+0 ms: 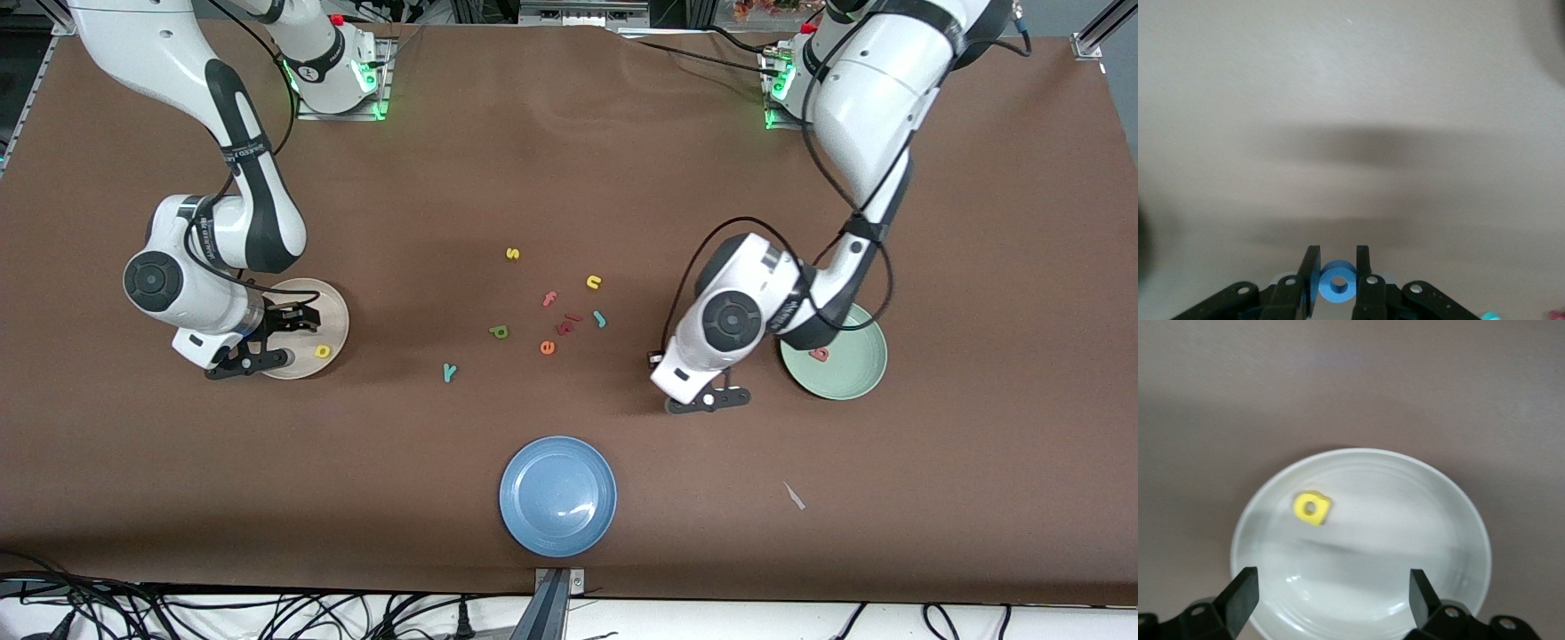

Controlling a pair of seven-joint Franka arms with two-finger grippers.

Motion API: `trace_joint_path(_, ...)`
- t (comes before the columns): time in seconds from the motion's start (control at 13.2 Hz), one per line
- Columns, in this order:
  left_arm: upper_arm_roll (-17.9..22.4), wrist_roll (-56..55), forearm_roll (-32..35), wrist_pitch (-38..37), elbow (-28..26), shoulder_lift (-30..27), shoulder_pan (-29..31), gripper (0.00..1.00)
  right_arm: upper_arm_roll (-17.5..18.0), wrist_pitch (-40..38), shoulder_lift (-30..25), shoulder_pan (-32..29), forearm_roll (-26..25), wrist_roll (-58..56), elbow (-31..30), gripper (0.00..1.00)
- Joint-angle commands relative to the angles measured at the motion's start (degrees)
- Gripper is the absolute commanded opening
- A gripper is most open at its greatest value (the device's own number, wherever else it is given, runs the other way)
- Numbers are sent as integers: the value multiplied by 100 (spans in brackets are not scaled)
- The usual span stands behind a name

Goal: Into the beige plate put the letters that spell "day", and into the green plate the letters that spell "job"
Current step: 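Open the left gripper over the green plate while the right gripper grasps cyan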

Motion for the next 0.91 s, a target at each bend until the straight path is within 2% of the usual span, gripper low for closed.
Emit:
trace_joint_path(0.0,-38,1111,182,-426,-125,-285,358,3,200,-500,42,2,350,500,470,100)
trace_joint_path(0.3,-21,2544,191,-770,-335,-461,1034,3,736,-493,156,141,316,1817,735,100)
trace_joint_path(0.53,-21,3373,226,-735,-747,-619,1641,3,746,-458,507,528,325,2514,1104,100)
trace_joint_path(0.68,-56,3392,594,-691,-1204,-865,1852,3,746,-449,770,625,316,2743,1419,100)
trace_joint_path(0.84,-56,3392,630,-185,-1818,-1023,2037,3,746,-449,1130,792,316,2919,1736,100)
